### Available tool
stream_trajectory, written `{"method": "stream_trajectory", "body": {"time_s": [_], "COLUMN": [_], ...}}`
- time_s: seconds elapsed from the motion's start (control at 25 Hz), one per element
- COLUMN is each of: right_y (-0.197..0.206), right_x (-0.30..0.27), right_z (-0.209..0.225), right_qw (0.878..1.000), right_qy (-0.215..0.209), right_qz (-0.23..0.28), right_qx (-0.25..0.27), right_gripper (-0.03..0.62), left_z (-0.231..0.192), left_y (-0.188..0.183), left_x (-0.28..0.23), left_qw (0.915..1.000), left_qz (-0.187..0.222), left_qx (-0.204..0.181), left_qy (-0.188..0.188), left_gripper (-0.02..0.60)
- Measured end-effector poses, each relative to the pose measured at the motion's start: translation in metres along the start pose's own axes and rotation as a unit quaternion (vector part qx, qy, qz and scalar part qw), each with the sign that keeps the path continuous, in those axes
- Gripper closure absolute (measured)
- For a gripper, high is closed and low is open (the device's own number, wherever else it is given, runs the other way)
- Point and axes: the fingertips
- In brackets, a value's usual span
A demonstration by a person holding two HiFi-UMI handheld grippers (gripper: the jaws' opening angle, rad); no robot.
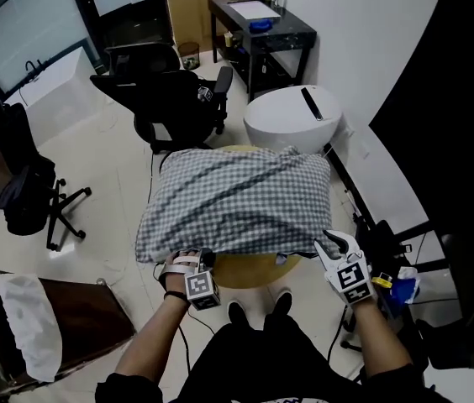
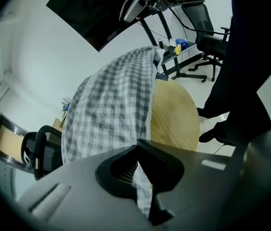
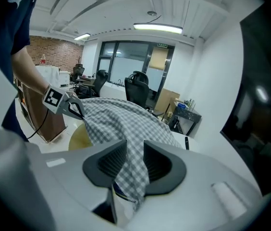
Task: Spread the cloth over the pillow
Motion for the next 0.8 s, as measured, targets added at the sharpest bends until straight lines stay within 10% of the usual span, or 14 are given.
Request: {"method": "stream_trajectory", "body": {"time_s": [0.8], "right_y": [0.212], "right_x": [-0.025], "right_z": [-0.010], "right_qw": [0.966], "right_qy": [0.013], "right_qz": [-0.226], "right_qx": [0.122], "right_gripper": [0.503], "left_z": [-0.008], "left_y": [0.006], "left_x": [0.048], "left_qw": [0.9998], "left_qz": [0.010], "left_qx": [0.000], "left_qy": [-0.014], "left_gripper": [0.580]}}
Point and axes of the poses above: the fingertips, and each gripper's own axes: x backward along the fingers, z to its right, y out of its underside, and after that the axes turned 6 degrees about y, right-handed
